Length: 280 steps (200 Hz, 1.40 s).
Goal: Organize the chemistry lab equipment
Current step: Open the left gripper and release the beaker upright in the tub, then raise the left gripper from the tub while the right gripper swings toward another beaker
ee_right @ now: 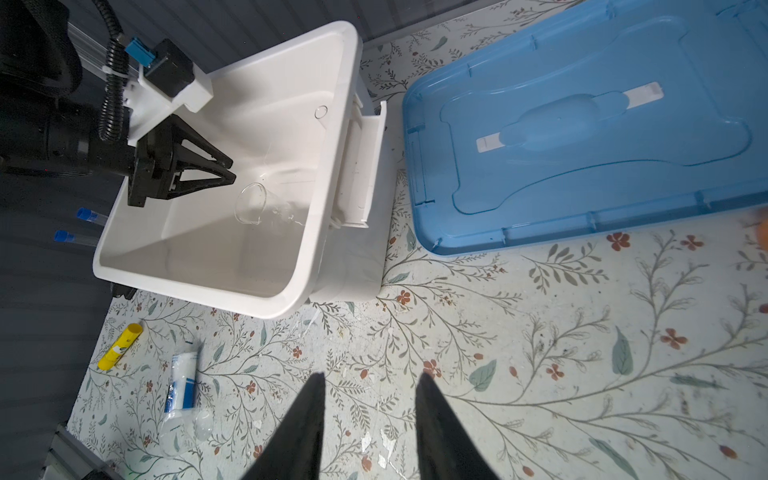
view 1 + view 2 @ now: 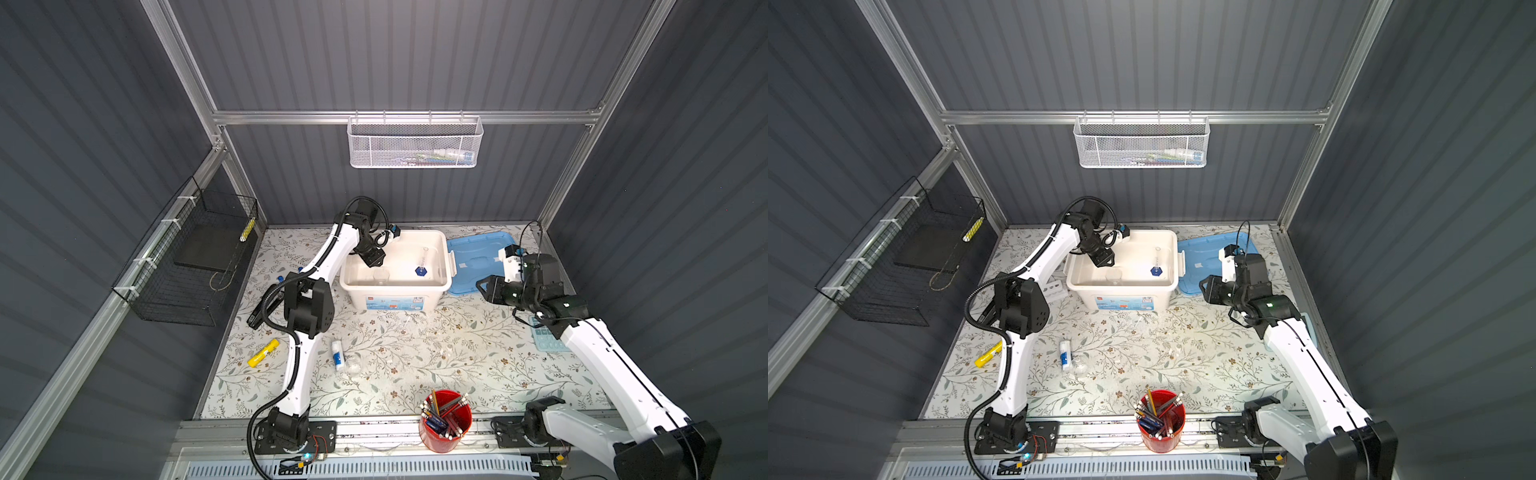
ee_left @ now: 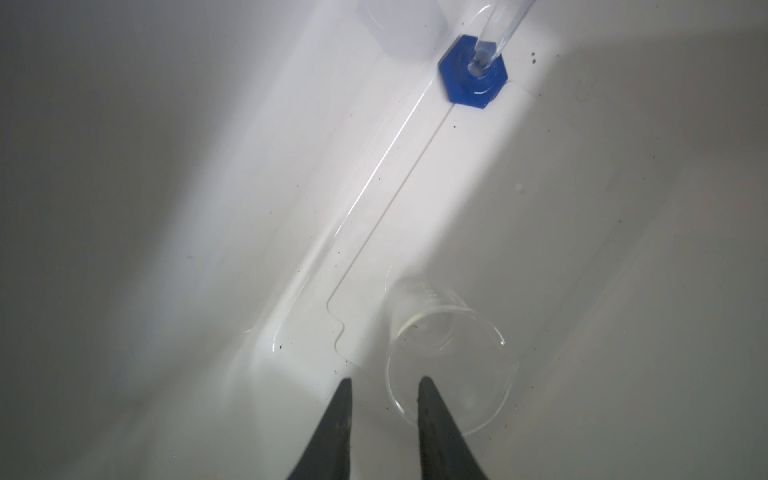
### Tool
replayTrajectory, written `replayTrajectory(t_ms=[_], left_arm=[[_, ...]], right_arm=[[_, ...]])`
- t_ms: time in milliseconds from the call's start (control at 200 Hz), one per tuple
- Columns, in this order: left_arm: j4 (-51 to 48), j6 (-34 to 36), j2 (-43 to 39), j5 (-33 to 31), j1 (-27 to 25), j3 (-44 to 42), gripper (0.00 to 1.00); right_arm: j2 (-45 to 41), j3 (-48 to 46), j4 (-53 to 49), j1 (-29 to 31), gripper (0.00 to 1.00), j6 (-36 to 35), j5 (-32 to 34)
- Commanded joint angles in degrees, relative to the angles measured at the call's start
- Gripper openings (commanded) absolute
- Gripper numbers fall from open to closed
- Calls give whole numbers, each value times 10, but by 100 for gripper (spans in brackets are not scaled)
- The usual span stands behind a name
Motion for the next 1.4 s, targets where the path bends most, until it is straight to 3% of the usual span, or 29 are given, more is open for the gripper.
replayTrajectory(t_ms=[0,235,705,916,1076,1396], left_arm=[[-17,7,-24,12,-5,15,29],[-6,10,-47,5,-6,7,28],[54,-4,-173,24,-7,-60,29],[207,-50,-331,5,-7,-240,29],[317,-104,-468,-34,-7,-369,35],[316,-248,-674,-122,-6,-550,38]], right_arm=[[-9,5,-5,-1,38,-1,2],[-13,5,-7,-1,38,-2,3],[-18,12,-17,0,38,-5,4],[-20,27,-35,10,40,-20,18],[-21,52,-61,35,40,-34,49],[9,116,-101,119,41,-53,108]])
